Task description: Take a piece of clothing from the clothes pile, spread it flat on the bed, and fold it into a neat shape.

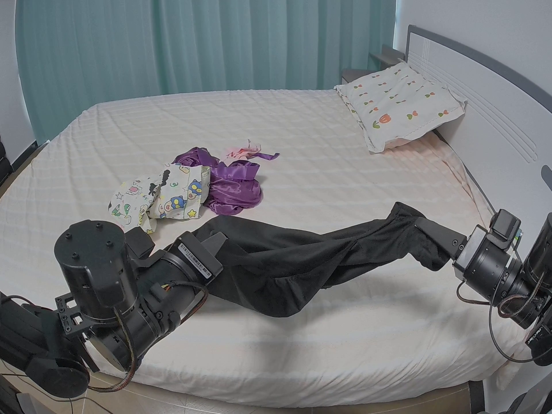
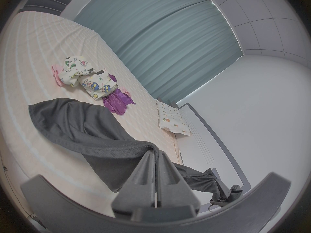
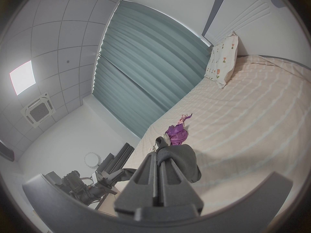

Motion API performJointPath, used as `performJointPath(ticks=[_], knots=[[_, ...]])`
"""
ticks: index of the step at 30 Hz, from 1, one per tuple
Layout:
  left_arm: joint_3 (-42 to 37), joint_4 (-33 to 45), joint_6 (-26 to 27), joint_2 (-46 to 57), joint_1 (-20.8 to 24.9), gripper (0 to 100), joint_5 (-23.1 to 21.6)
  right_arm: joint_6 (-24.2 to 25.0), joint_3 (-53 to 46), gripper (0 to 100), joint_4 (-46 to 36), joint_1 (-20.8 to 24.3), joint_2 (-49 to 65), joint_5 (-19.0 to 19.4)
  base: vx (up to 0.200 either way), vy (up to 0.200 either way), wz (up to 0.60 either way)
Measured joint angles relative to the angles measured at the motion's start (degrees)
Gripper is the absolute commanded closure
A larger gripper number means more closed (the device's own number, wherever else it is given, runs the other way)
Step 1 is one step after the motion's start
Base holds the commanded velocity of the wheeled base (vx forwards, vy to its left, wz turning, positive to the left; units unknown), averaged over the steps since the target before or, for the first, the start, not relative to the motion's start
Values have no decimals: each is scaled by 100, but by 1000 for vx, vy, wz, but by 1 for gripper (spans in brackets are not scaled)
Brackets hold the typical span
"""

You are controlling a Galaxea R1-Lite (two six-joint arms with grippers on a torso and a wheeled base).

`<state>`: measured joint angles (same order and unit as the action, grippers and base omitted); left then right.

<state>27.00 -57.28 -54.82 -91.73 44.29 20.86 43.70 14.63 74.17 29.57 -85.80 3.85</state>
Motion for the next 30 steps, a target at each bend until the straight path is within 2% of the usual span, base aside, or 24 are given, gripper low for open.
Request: performJointPath(ticks=[13,22,30], knots=[[0,-5,0,-2,0,100,2,0,-13,100,-2,0,-22,5,0,-200,0],[87,27,79,34,-16,100,13,-76,26,100,0,71,-11,-20,0,0,0],[172,207,435,20,-138,100,29,-95,-124,100,-2,66,27,-104,0,0,0]])
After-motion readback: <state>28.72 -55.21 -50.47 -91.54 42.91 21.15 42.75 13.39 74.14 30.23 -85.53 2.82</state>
